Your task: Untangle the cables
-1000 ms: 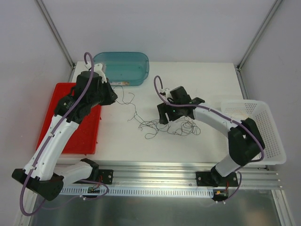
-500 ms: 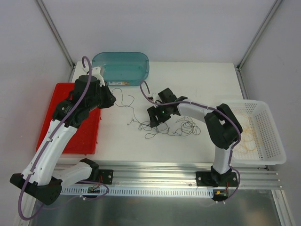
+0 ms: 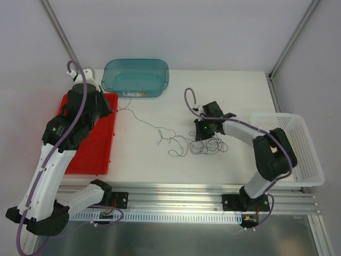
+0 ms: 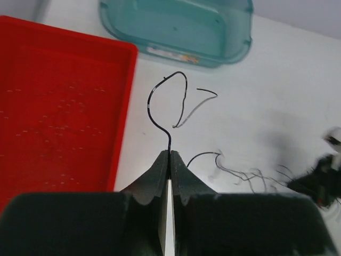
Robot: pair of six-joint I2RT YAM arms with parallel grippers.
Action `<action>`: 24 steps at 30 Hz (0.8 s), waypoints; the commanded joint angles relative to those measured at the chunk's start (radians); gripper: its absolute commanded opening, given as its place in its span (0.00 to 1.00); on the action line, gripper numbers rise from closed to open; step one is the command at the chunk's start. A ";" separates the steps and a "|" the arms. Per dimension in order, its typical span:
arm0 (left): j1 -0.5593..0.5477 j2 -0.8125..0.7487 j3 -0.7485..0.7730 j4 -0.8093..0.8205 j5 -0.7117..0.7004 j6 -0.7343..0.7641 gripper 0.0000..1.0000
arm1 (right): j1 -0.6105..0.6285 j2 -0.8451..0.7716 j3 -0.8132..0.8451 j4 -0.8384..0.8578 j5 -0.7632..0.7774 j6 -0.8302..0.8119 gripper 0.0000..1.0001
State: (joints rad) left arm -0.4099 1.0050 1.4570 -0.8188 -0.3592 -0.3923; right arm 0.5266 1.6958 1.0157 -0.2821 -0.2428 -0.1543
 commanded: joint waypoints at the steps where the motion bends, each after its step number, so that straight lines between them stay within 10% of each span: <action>1: 0.025 -0.028 0.089 -0.075 -0.305 0.069 0.00 | -0.175 -0.211 -0.039 -0.089 0.082 0.053 0.01; 13: 0.163 0.029 0.224 -0.178 -0.595 0.152 0.01 | -0.560 -0.489 0.040 -0.255 0.004 0.188 0.01; 24: 0.175 0.058 0.259 -0.158 -0.174 0.087 0.01 | -0.528 -0.464 -0.011 -0.236 -0.064 0.196 0.01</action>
State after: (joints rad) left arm -0.2405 1.0550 1.6840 -0.9939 -0.7162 -0.2844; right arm -0.0227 1.2259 1.0176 -0.5163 -0.2703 0.0265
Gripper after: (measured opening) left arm 0.014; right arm 0.020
